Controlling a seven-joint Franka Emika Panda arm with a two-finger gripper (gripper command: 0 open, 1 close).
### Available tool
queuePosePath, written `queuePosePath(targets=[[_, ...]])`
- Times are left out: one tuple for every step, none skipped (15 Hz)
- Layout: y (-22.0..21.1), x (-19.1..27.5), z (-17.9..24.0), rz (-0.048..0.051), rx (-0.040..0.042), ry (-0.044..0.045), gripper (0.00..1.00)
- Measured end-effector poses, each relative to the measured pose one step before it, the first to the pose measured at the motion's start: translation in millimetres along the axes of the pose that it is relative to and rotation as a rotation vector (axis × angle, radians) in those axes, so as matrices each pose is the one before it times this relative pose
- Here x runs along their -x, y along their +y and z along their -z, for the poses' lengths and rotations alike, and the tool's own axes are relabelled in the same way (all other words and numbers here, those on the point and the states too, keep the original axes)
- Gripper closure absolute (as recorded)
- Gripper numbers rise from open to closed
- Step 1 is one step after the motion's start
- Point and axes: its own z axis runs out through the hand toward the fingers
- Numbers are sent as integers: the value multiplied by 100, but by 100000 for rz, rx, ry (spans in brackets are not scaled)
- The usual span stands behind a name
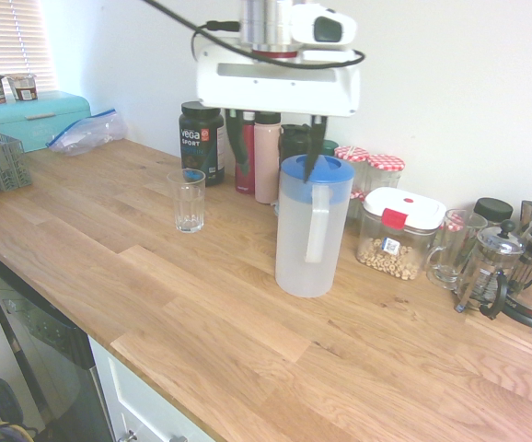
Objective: Pour me some water
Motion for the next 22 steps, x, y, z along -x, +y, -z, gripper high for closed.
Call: queuePosePath(targets=[[1085, -1109, -367, 618, 376, 294, 0], [957, -1018, -513, 469, 267, -242, 0], [601, -874, -555, -225, 302, -164, 0], [289, -726, -751, -165, -102, 196, 0], [38, -565, -890, 160, -297, 15, 0], [-112, -465, -897, 198, -254, -364, 0], [-63, -330, -751, 149, -220, -604, 0], [-42, -251, -614, 182, 56, -544, 0], [-20, -146, -485, 199, 166, -651, 0], [-21, -110, -431, 72, 130, -291, 100], [-79, -93, -449, -72, -247, 146, 100], [-116, -146, -315, -71, -356, 424, 100], [-116, -181, -234, -31, -284, 612, 100], [-110, -168, -214, -40, -269, 527, 100], [-188, -105, -212, 29, -378, 106, 100], [-210, -77, -222, 91, -354, -128, 100], [-196, -66, -248, 105, -273, -273, 100], [-190, -34, -217, 213, -48, -372, 100], [-139, -23, -137, 142, 33, -206, 100], [-55, -5, -39, 45, 16, -61, 100], [-97, 7, 0, 106, 2, -2, 100], [-23, 2, 0, -10, 2, -4, 100]])
